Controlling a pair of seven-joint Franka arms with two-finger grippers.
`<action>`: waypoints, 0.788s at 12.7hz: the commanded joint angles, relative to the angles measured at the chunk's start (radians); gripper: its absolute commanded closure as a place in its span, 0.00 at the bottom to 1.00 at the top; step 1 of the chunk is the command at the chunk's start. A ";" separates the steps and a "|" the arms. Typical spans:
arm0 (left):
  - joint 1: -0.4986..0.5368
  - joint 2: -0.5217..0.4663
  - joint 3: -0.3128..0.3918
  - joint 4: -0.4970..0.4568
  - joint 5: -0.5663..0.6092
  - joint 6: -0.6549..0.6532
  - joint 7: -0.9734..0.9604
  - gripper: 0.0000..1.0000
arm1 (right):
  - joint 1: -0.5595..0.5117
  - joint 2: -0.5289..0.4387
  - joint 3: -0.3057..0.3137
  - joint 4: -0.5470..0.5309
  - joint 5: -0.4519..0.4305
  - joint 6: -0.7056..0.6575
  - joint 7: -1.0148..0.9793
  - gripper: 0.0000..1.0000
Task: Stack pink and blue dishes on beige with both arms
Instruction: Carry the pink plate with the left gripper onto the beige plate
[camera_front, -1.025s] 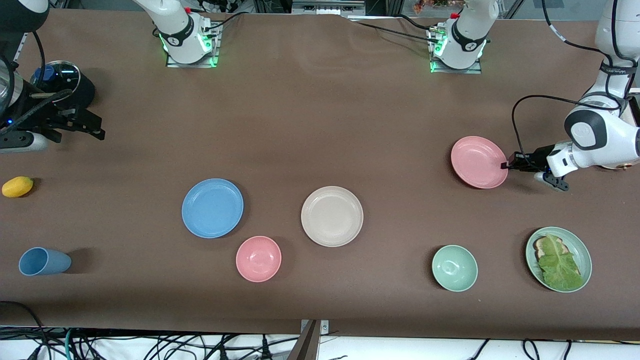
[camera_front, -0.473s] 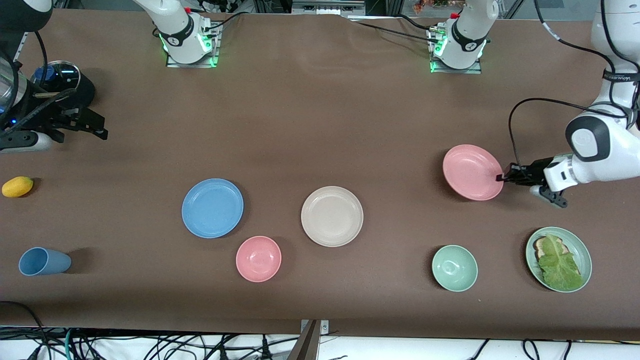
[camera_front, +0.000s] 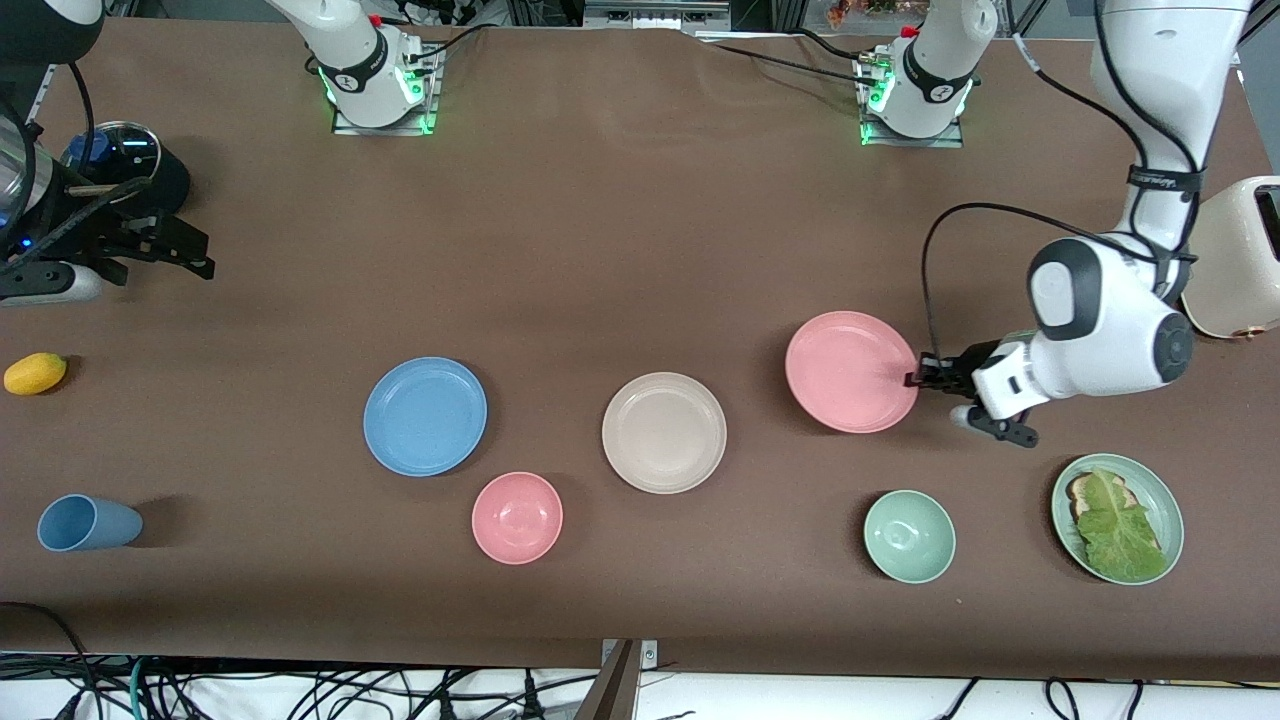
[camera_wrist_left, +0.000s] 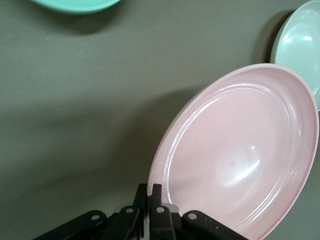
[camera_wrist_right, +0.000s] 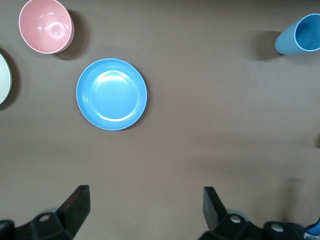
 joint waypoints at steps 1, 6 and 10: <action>-0.089 0.101 0.014 0.141 -0.008 -0.012 -0.116 1.00 | -0.003 0.000 0.000 0.010 0.011 -0.013 0.010 0.00; -0.235 0.223 0.014 0.288 -0.016 0.036 -0.315 1.00 | -0.007 0.003 -0.003 0.012 0.011 -0.007 0.010 0.00; -0.333 0.288 0.014 0.344 -0.014 0.138 -0.487 1.00 | -0.014 0.004 -0.012 0.012 0.010 -0.001 0.010 0.00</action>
